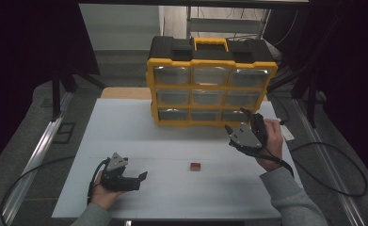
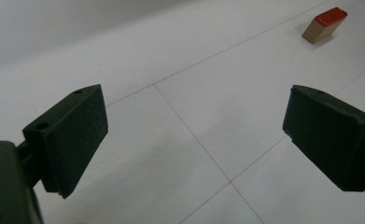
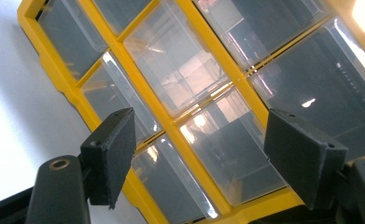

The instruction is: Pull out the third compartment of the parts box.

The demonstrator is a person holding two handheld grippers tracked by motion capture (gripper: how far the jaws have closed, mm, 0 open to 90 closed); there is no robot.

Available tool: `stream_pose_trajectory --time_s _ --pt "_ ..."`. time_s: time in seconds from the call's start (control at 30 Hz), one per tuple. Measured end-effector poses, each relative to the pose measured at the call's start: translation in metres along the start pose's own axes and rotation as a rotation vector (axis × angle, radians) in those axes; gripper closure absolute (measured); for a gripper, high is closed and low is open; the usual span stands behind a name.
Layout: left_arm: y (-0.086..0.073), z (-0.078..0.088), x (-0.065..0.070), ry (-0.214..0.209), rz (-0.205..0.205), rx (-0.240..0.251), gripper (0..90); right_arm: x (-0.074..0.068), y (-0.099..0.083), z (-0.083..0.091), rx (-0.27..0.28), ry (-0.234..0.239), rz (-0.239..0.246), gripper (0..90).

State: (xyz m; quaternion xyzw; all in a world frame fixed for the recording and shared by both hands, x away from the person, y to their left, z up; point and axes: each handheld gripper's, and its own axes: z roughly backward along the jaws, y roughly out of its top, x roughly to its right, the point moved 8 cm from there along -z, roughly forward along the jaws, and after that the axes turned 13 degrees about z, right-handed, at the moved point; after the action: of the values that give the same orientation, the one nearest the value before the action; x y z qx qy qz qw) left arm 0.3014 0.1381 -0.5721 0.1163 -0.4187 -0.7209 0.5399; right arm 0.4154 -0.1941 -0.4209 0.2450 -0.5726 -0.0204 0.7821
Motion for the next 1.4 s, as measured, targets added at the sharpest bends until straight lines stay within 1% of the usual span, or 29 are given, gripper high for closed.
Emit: stream_pose_trajectory --time_s 0.3,0.67,0.87,1.03,1.13,1.4 --pt "0.000 0.000 0.001 -0.007 -0.007 -0.004 7.2 -0.003 0.000 -0.001 -0.008 0.010 0.006 25.4" --pt "-0.001 -0.001 0.002 -0.005 -0.014 -0.011 7.3 -0.004 -0.002 -0.002 -0.017 0.009 0.008 25.3" --pt "-0.002 -0.002 0.003 -0.008 -0.018 -0.016 7.3 -0.008 -0.002 -0.004 -0.021 0.017 0.017 24.6" --pt "-0.004 -0.004 0.005 -0.010 -0.047 -0.032 7.3 -0.013 -0.002 -0.006 -0.030 0.030 0.033 24.6" --pt "-0.005 -0.004 0.005 -0.011 -0.056 -0.041 7.3 -0.014 -0.001 -0.007 -0.030 0.031 0.034 24.6" --pt "-0.006 -0.005 0.006 -0.015 -0.058 -0.046 7.4 -0.014 -0.002 -0.006 -0.034 0.032 0.033 24.7"
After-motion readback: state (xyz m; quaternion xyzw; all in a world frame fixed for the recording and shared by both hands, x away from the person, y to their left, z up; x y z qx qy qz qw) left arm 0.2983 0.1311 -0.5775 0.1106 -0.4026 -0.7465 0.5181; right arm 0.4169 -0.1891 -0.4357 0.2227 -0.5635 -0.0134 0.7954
